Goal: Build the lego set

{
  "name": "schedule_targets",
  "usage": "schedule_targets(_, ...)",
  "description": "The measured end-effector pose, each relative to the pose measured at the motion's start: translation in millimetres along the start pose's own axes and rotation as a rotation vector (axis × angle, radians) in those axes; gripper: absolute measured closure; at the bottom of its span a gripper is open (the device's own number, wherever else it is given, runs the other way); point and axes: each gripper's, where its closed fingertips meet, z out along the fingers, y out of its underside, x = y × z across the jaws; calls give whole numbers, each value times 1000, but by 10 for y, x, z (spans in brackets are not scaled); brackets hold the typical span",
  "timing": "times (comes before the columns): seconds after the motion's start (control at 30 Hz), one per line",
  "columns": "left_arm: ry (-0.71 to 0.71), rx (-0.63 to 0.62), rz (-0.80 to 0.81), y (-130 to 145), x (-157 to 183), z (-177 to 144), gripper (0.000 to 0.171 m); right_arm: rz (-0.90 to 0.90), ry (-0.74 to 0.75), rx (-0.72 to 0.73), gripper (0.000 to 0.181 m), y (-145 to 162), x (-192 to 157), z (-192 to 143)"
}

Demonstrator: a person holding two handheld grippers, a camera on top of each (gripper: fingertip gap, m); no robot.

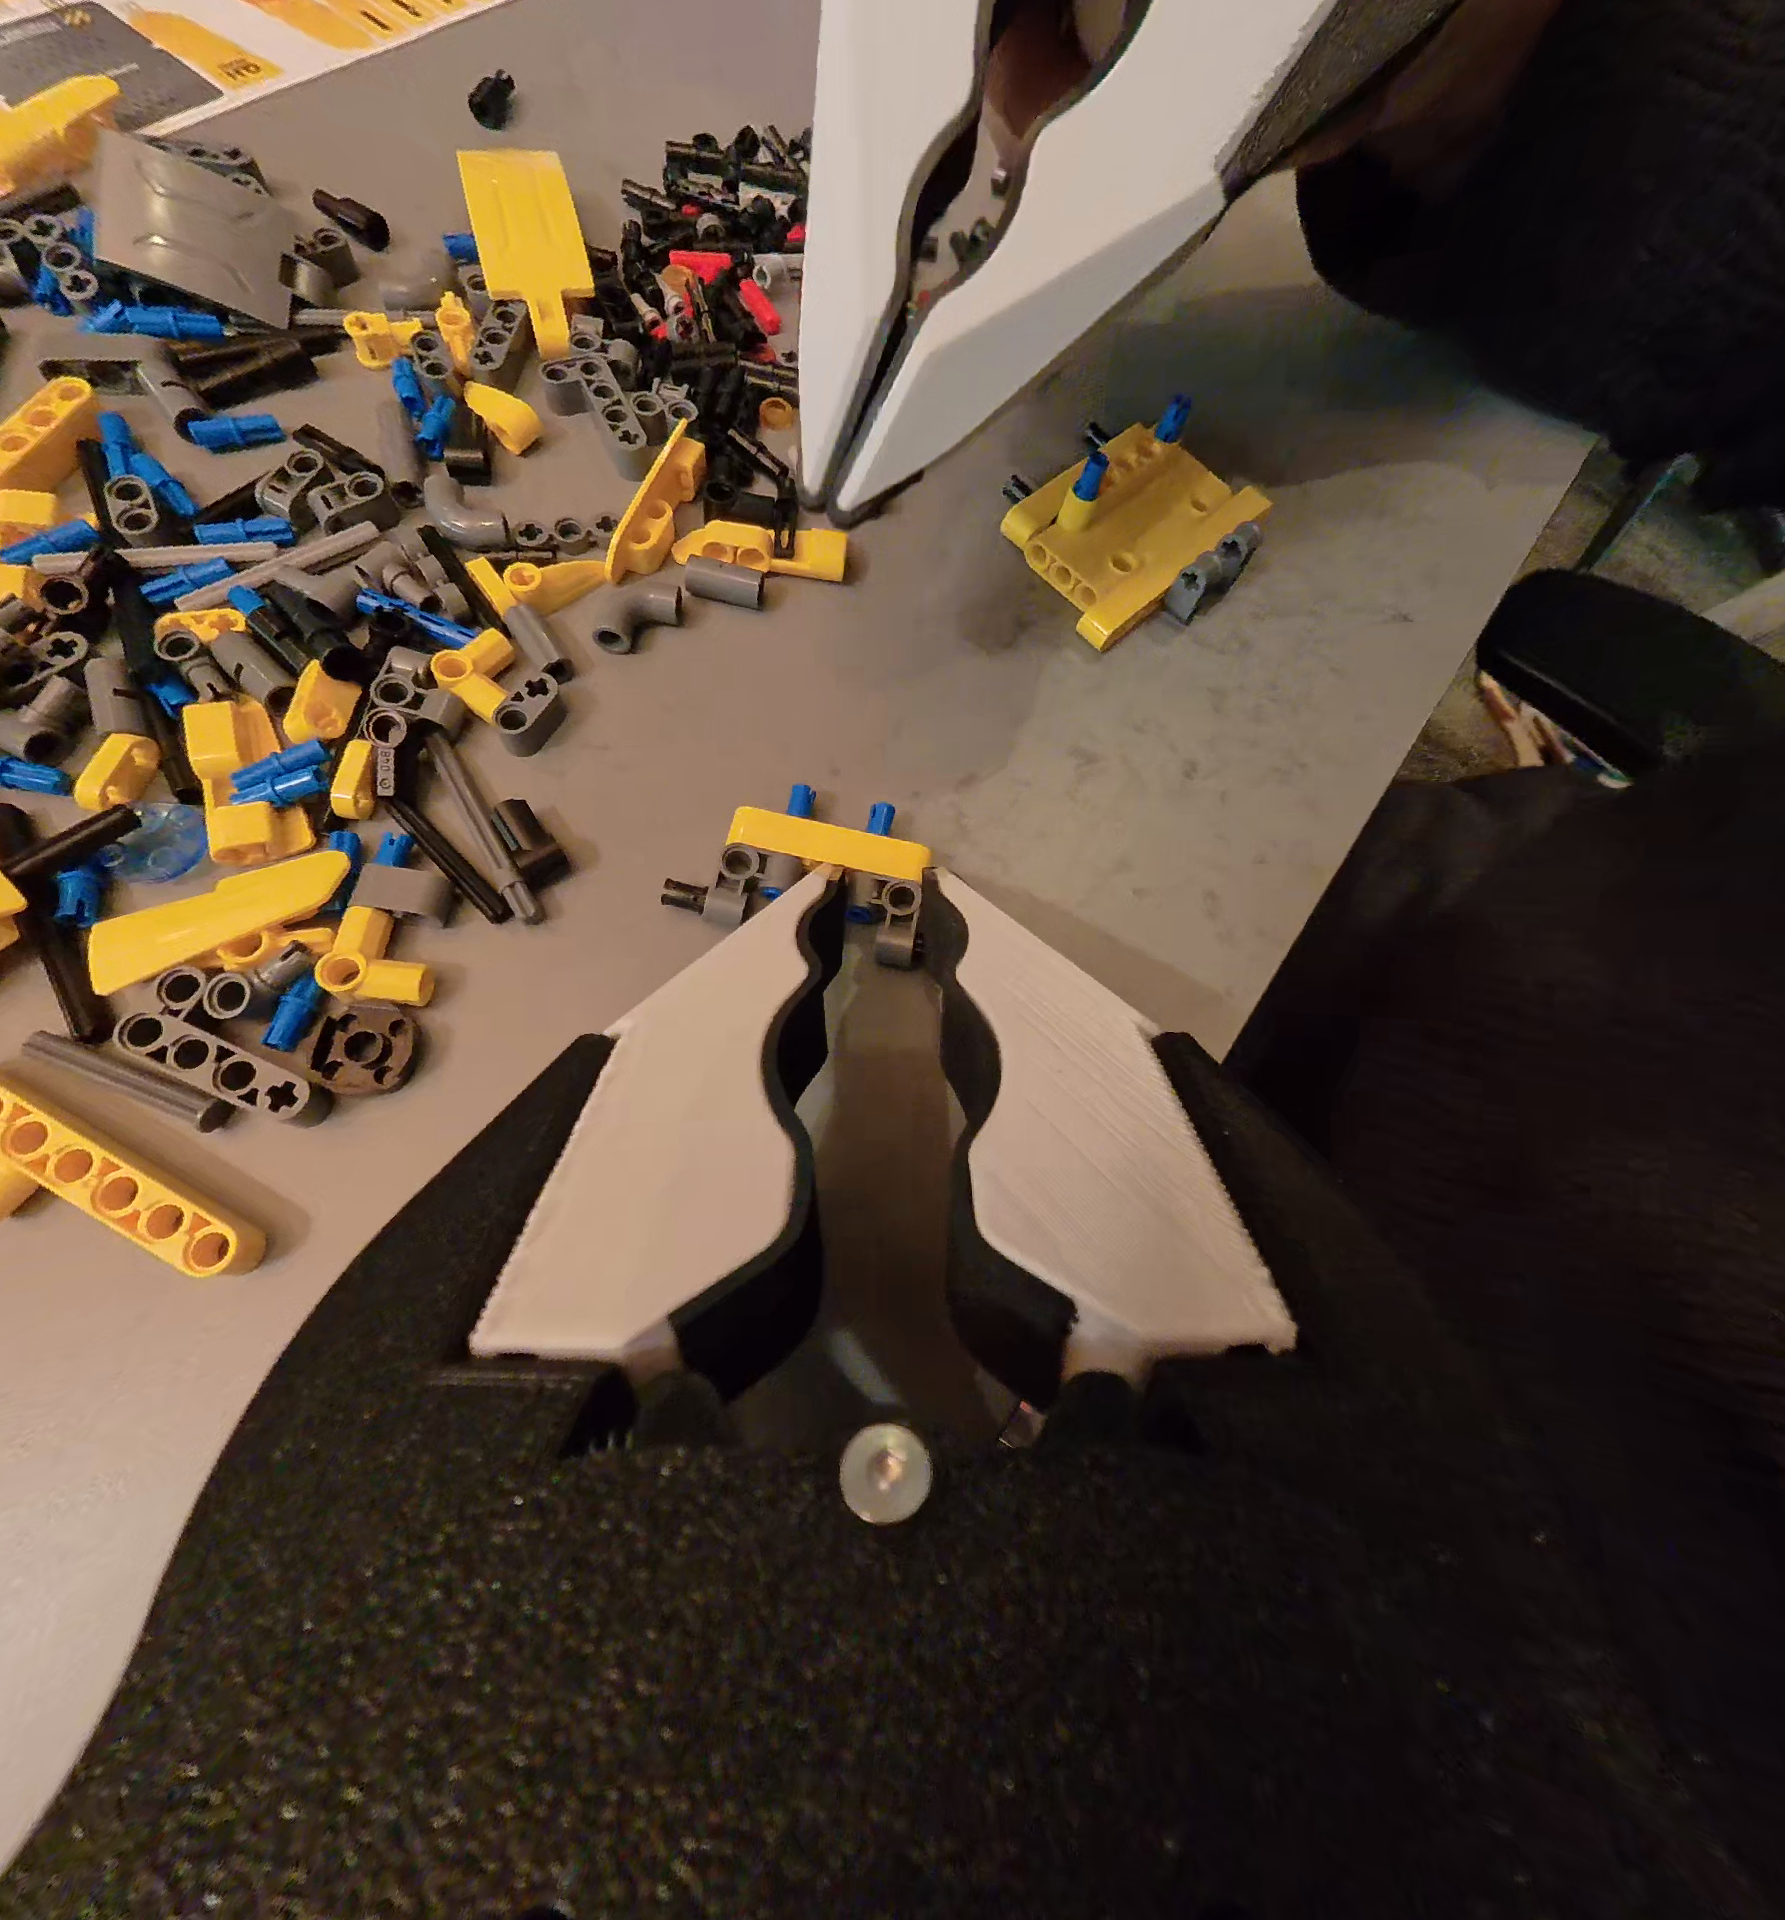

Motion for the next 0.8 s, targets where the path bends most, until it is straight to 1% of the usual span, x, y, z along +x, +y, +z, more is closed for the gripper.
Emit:
schedule_targets(0.13, -30, -2, 39, 10, 4, 5, 157, -40, 29, 31, 181, -117, -9, -19)
schedule_targets(0.33, -64, 0, 78, 18, 8, 9, 157, -60, 67, 62, 181, -204, -53, 11)
schedule_targets(0.4, -71, 1, 82, 18, 5, 8, 157, -57, 119, 102, 181, -347, -73, -72)
schedule_targets(0.47, -78, 4, 88, 19, 6, 7, 157, -8, 145, 181, 180, -572, -255, -238)
schedule_targets(0.53, -81, 6, 92, 20, 6, 5, 157, 50, 142, 235, 177, -732, -645, -398)
schedule_targets(0.57, -83, 7, 93, 20, 8, 4, 157, 81, 137, 232, 178, -741, -883, -435)
schedule_targets(0.63, -84, 7, 96, 21, 8, 3, 157, 161, 112, 196, 179, -622, -1367, -374)
schedule_targets(0.67, -82, 6, 95, 21, 8, 4, 157, 214, 88, 153, 178, -472, -1598, -270)
schedule_targets(0.73, -71, 5, 88, 21, 12, 3, 157, 337, 41, -20, 178, 44, -1991, 12)
schedule_targets(0.8, -56, 6, 75, 18, 16, 0, 157, 428, 44, -190, 178, 610, -2249, 228)
